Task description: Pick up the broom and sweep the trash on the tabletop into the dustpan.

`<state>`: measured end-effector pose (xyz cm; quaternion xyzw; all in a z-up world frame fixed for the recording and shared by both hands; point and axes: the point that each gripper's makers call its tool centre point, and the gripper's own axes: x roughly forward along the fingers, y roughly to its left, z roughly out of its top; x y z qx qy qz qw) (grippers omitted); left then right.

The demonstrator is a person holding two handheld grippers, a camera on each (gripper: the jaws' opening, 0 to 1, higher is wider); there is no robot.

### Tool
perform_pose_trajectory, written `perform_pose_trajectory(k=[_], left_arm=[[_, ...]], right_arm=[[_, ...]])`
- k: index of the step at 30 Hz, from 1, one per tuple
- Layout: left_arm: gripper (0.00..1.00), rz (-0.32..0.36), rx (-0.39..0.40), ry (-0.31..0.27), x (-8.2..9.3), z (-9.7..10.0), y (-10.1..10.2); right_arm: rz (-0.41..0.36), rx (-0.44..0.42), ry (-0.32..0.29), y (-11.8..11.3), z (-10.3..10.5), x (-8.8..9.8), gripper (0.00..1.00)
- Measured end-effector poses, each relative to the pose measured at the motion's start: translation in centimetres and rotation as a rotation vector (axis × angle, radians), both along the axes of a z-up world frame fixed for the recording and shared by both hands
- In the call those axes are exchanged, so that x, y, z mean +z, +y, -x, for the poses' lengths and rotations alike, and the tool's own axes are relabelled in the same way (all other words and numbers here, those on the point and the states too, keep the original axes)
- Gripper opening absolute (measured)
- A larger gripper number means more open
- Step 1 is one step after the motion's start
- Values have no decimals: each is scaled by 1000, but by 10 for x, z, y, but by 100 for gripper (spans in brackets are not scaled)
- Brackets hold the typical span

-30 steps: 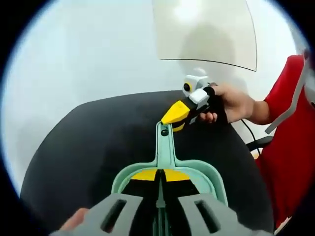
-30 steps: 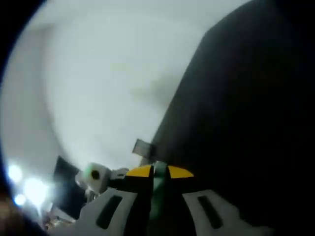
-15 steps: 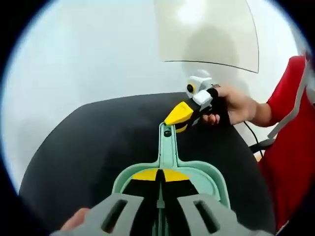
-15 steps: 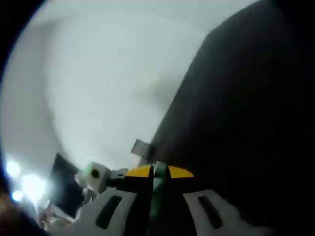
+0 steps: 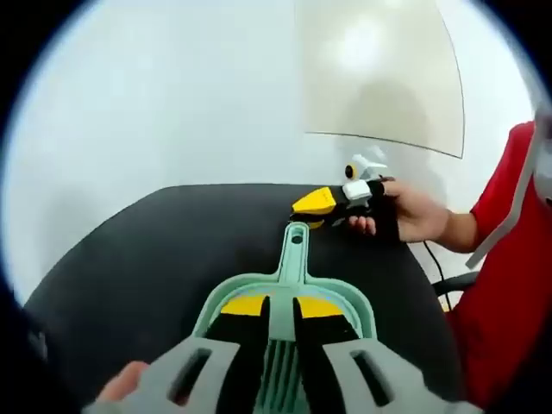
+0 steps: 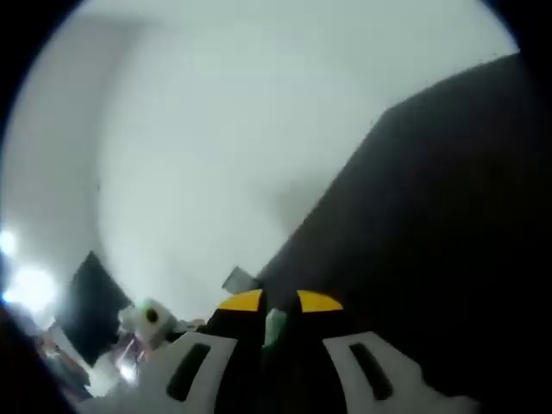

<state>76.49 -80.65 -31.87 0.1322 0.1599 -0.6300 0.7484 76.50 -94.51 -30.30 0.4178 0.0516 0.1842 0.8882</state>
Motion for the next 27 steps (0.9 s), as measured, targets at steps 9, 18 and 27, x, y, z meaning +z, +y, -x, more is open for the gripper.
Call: perform_pose_trajectory(k=[9,18,27], left_arm=[[19,104,134,18,6,-6,55],[21,202,309,31,9,-3,125],[31,303,484,5,13,11,189]], right_arm=[[162,41,-151,19,9,22,20],[406,193,-271,67,12,28,27],[561,311,-345,116,19,27,33]])
